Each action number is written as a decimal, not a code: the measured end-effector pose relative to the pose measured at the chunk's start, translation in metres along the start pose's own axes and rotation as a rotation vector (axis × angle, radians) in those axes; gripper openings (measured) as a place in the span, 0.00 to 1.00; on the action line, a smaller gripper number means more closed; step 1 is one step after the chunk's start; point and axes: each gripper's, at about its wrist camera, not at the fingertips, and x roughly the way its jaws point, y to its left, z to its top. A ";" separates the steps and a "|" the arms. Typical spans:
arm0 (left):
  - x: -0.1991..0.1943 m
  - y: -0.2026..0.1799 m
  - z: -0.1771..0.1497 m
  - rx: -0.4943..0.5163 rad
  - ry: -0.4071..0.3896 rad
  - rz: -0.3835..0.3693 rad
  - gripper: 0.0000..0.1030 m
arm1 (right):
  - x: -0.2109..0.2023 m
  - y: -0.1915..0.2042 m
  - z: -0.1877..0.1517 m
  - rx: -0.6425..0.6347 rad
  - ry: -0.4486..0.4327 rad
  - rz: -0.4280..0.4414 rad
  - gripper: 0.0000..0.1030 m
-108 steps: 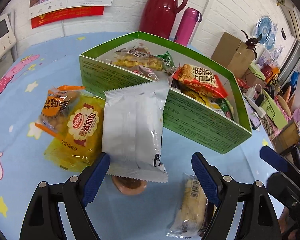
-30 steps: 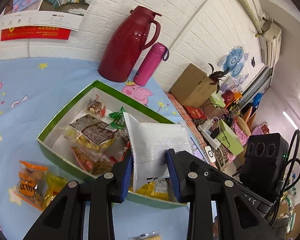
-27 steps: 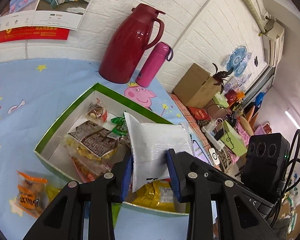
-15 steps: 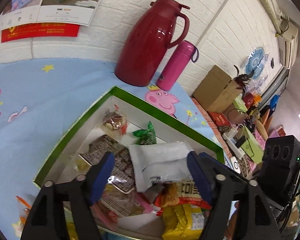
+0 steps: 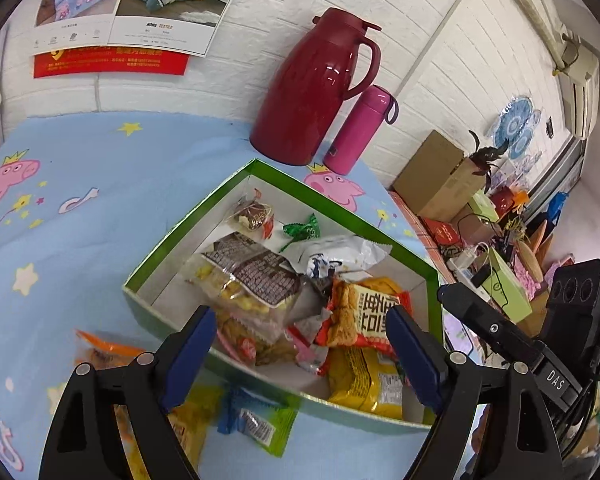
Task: Organize snacks
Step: 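Move both grippers back toward the clear cracker pack on the table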
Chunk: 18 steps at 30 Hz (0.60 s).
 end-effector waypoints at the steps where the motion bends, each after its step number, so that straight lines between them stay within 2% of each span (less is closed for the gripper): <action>1: -0.008 -0.002 -0.006 0.008 0.001 0.004 0.86 | -0.007 0.005 -0.003 -0.008 -0.003 0.005 0.73; 8: -0.061 -0.016 -0.058 0.055 0.021 0.021 0.86 | -0.055 0.033 -0.038 -0.070 0.017 0.055 0.75; 13: -0.084 -0.022 -0.112 0.042 0.067 -0.017 0.86 | -0.063 0.039 -0.075 -0.138 0.137 0.069 0.75; 18: -0.082 -0.027 -0.174 0.010 0.149 -0.130 0.85 | -0.044 0.033 -0.105 -0.181 0.276 0.060 0.74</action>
